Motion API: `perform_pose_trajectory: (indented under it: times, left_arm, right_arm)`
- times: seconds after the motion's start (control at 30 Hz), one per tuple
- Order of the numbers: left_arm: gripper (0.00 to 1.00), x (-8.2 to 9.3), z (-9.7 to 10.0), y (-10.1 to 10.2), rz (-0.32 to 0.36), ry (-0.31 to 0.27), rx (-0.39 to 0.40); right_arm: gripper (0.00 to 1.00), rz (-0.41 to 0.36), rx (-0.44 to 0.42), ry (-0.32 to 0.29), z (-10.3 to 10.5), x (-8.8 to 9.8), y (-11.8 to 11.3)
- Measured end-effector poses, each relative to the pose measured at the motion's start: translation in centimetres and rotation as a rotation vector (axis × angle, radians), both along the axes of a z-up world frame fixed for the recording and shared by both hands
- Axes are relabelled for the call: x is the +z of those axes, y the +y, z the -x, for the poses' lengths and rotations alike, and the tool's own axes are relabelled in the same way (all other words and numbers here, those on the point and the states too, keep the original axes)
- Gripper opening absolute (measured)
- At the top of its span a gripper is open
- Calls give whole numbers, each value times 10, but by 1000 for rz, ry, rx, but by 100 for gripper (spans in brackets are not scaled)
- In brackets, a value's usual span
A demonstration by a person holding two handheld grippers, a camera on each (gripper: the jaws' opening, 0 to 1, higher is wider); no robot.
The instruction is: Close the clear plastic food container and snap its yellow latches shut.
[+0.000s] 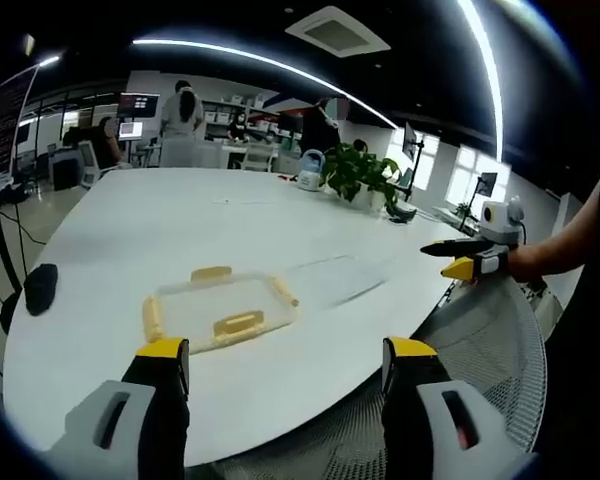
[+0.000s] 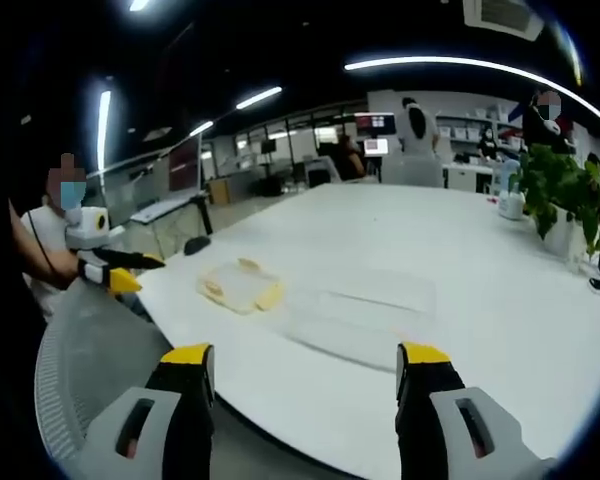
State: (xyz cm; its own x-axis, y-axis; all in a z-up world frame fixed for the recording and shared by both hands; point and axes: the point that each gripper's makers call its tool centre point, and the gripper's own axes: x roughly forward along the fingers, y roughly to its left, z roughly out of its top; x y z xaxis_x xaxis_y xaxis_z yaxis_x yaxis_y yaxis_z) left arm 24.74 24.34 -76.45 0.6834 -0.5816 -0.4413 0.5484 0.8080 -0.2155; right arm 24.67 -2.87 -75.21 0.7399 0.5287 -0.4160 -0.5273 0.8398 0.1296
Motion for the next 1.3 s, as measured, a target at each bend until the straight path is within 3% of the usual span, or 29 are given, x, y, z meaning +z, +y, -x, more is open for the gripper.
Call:
perform_pose_trajectory:
  times: [0.57,1.3]
  left_arm:
    - [94,0,-6,0,46,40,25]
    - [89,0,-9,1,56,46,1]
  right_arm:
    - [86,-25,17,30,0,1,5]
    - [80,-22,59,17,-14,13,17]
